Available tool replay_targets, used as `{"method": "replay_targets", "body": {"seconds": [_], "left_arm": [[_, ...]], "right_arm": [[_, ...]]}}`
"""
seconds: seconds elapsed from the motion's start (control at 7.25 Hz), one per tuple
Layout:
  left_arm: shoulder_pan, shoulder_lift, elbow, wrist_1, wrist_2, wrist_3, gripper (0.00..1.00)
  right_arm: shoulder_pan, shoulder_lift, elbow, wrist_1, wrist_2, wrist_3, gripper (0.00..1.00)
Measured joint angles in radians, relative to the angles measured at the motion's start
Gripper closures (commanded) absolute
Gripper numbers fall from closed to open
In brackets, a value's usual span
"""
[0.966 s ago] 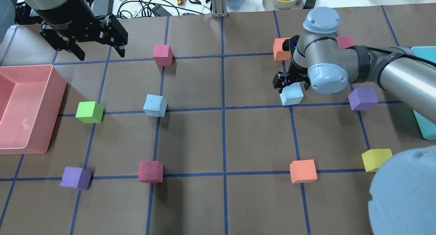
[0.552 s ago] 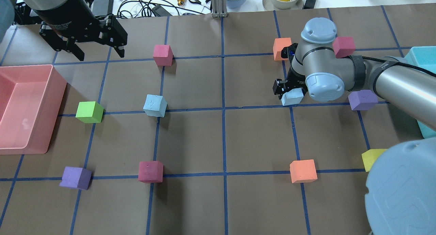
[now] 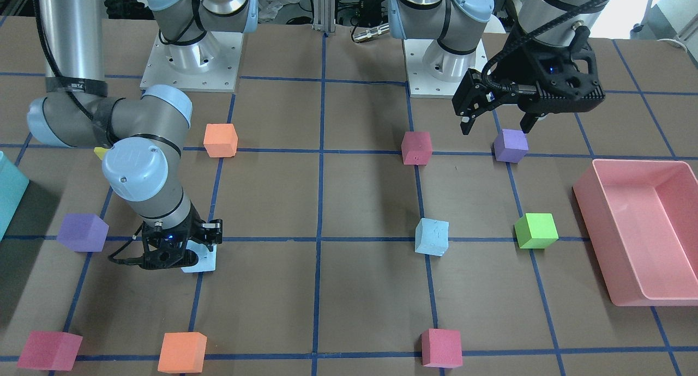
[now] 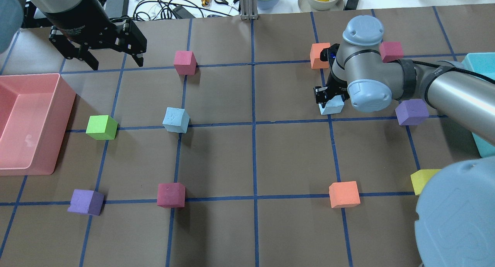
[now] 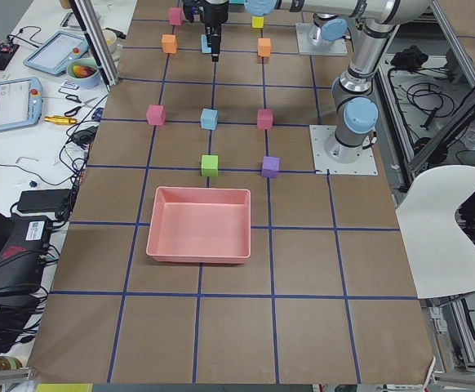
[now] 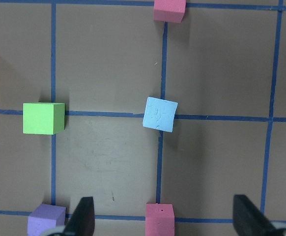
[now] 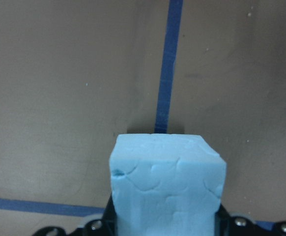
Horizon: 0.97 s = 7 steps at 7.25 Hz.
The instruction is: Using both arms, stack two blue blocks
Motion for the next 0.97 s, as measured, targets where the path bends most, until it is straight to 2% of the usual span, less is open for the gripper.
{"method": "replay_targets", "body": {"seconds": [0.28,0.97], "left_arm": [[0.004,-0.039,-0.039,0.046,-0.005,0.045,0.00],[0.006,-0.193,-0.343,0.480,0.004,0.156,0.00]], "right_arm": [[0.047,0.008,-0.118,0.060,0.025,0.107,1.00],[0.257,0.177,-0.354,0.092,0.050,0.476,1.00]]}}
